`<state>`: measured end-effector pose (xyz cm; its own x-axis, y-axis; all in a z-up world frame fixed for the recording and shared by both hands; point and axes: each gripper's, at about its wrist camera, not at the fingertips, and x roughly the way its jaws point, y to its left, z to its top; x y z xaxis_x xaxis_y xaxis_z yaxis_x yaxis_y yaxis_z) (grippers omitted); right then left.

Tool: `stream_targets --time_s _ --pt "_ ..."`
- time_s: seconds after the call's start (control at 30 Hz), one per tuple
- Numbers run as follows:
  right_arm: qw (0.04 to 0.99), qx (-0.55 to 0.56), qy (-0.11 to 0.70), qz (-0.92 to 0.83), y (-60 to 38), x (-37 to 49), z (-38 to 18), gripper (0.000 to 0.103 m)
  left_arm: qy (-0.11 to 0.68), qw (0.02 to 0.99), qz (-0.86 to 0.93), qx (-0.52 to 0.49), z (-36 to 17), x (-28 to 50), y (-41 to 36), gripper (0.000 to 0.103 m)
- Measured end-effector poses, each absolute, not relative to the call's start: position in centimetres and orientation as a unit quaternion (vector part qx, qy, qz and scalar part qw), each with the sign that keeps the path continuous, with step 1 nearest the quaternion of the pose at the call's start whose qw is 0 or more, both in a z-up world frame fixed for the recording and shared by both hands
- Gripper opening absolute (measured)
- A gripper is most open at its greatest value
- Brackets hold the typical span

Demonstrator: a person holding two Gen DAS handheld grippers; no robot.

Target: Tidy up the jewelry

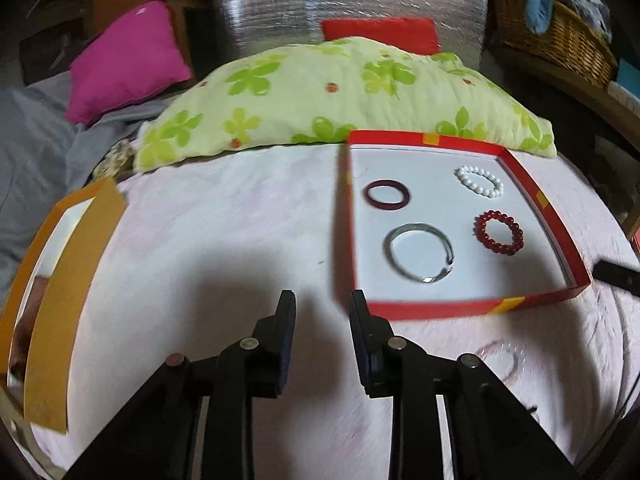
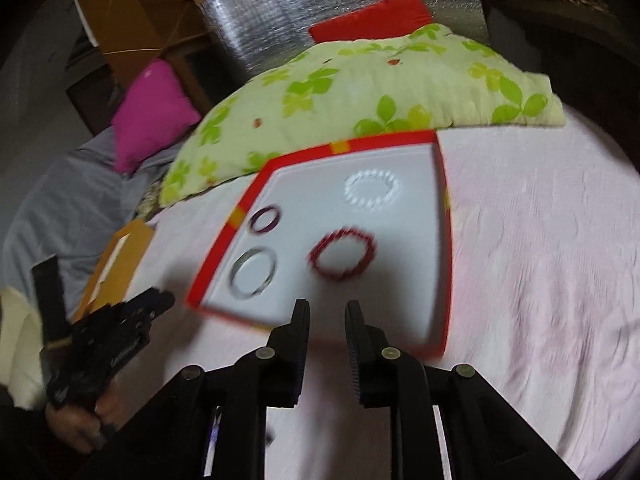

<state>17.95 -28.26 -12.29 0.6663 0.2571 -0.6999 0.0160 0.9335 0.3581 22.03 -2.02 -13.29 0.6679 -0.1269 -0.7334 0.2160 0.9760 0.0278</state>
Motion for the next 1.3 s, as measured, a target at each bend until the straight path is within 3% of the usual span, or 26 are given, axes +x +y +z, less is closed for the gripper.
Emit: stream_targets --time_s 0.53,0.93,1.3 --pt "0.848 0.222 0.452 0.164 -25.0 12.8 -15.6 0.025 0.408 0.908 -0.095 0.003 -11.7 16.3 1.7 0.037" --pt "0.818 0.273 0.468 0.192 -25.8 13.7 -16.7 0.025 0.469 0.877 -0.105 0.017 -15.2 11.3 0.1 0.039" --pt "0.81 0.254 0.49 0.197 -24.1 14.2 -17.7 0.025 0.462 0.881 -0.097 0.023 -16.1 9.0 0.0 0.039"
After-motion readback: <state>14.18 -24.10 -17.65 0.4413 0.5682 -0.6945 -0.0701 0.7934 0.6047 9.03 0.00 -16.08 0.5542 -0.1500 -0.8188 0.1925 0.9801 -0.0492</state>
